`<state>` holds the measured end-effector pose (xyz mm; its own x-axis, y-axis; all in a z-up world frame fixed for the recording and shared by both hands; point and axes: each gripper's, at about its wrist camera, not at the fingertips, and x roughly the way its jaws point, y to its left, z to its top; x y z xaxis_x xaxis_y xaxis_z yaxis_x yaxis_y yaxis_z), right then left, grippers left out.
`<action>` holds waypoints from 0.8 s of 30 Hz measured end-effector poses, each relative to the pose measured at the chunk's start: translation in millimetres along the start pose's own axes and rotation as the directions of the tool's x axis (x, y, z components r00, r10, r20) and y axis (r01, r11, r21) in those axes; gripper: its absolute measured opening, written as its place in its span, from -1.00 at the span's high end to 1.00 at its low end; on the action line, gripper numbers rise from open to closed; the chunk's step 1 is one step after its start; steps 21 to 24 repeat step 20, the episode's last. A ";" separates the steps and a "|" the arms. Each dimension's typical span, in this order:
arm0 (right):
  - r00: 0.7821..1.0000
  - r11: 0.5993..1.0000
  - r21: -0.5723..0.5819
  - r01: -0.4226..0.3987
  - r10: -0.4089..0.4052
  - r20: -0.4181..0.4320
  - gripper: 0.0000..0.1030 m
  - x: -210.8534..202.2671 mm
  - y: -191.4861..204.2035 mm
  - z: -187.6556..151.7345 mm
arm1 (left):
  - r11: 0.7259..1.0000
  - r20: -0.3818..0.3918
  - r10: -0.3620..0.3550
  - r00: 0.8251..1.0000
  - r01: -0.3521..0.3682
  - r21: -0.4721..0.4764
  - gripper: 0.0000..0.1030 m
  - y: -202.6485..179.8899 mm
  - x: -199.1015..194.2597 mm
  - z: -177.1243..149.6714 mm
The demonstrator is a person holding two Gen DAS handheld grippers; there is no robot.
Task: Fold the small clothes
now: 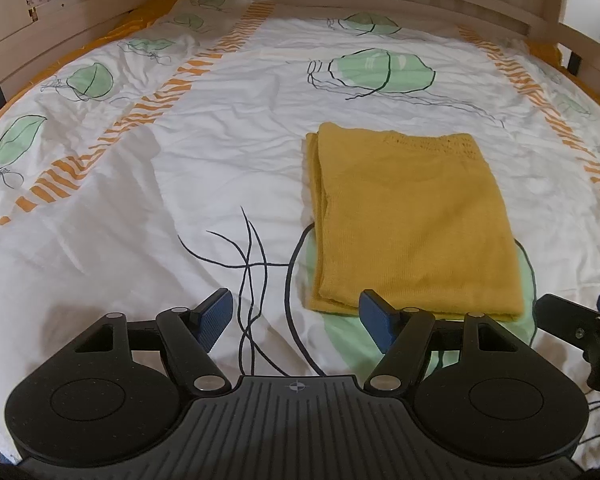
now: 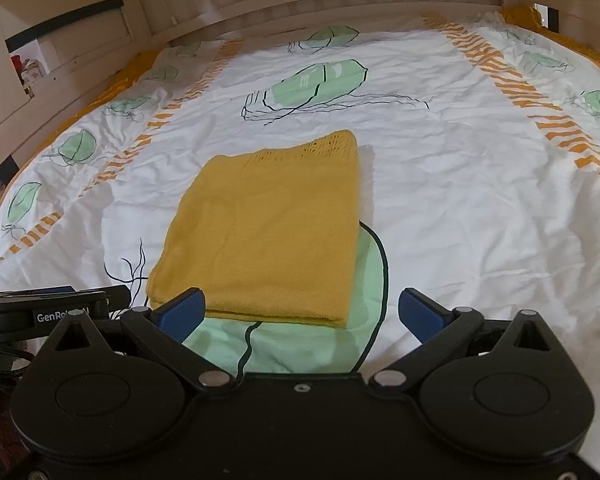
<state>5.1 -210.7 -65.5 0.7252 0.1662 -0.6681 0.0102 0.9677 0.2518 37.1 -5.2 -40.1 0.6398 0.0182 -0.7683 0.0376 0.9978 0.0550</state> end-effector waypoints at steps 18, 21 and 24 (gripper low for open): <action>1.000 1.000 0.011 -0.012 0.012 -0.021 -0.99 5.9 -0.5 -0.2 | 1.000 -0.014 -0.009 1.000 0.009 0.007 -0.32 -1.8 5.4 0.3; 1.000 1.000 0.014 -0.013 0.013 -0.024 -0.99 7.0 -0.2 -0.2 | 1.000 -0.016 -0.011 1.000 0.011 0.008 -0.32 -2.0 6.4 0.6; 1.000 1.000 0.014 -0.013 0.013 -0.024 -0.99 7.0 -0.2 -0.2 | 1.000 -0.016 -0.011 1.000 0.011 0.008 -0.32 -2.0 6.4 0.6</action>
